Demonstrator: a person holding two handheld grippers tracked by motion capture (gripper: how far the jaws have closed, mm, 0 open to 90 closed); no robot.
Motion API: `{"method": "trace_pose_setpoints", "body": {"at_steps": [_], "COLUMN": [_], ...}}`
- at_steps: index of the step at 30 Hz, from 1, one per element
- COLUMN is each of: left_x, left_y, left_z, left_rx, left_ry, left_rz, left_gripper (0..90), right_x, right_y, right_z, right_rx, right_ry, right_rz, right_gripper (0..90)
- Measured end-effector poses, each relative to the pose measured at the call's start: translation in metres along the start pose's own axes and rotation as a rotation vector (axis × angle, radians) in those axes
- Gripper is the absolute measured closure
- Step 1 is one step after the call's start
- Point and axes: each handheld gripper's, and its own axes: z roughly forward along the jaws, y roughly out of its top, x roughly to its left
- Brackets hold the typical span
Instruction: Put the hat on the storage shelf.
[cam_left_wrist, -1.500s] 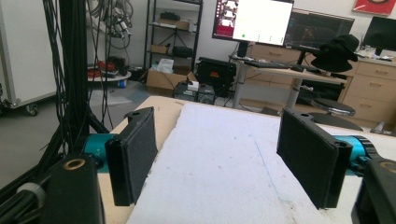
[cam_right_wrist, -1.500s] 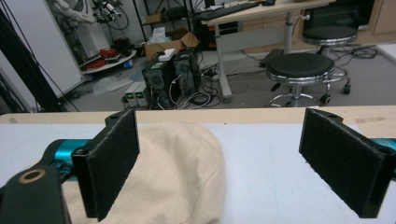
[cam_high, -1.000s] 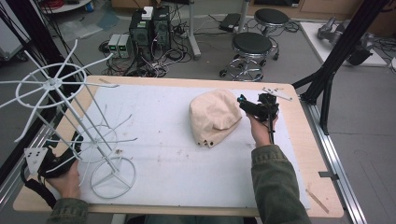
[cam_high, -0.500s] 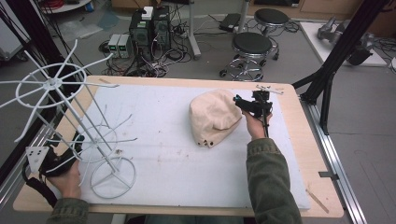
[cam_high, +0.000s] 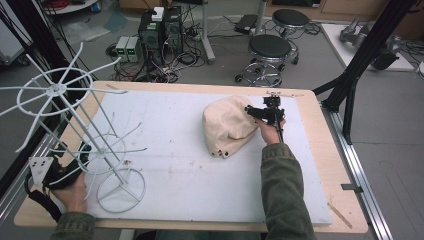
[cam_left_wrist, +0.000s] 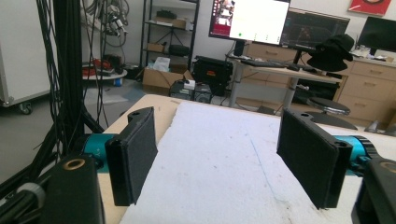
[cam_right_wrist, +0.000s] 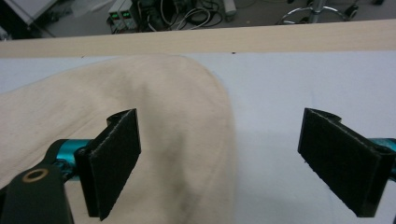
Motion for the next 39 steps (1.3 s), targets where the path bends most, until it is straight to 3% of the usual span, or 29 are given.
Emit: {"method": "trace_pose_setpoints", "body": {"at_steps": [2,6,11,22,28,32,36,39], "left_x": [0.001,0.001,0.000,0.000,0.000,0.001,0.002,0.001], "left_y": [0.000,0.000,0.000,0.000,-0.001,0.000,0.000,0.000], "left_z": [0.000,0.000,0.001,0.000,0.001,0.000,0.001,0.001], "left_rx": [-0.002,-0.006,-0.003,-0.004,0.005,0.000,0.000,-0.001], "left_ry": [0.002,0.003,-0.001,0.000,-0.001,0.001,0.001,0.001], "left_rz": [-0.005,-0.005,-0.006,-0.012,-0.030,-0.033,-0.038,-0.036], "left_gripper": [28.5,28.5,28.5,28.5,28.5,28.5,28.5,28.5], "right_x": [0.004,0.001,-0.002,0.000,0.017,0.016,0.018,0.020], "right_y": [-0.001,-0.008,-0.010,-0.017,-0.015,-0.016,-0.015,-0.016], "right_z": [0.003,0.014,0.022,0.033,0.040,0.042,0.040,0.040], "right_rx": [-0.013,0.021,-0.010,0.069,0.161,0.159,0.159,0.155], "right_ry": [0.023,0.001,0.007,-0.015,-0.056,-0.074,-0.071,-0.094], "right_rz": [-0.014,-0.013,-0.001,-0.019,-0.139,-0.087,-0.089,-0.079], "right_gripper": [13.7,13.6,13.7,15.0,20.4,23.4,33.8,38.1]}}
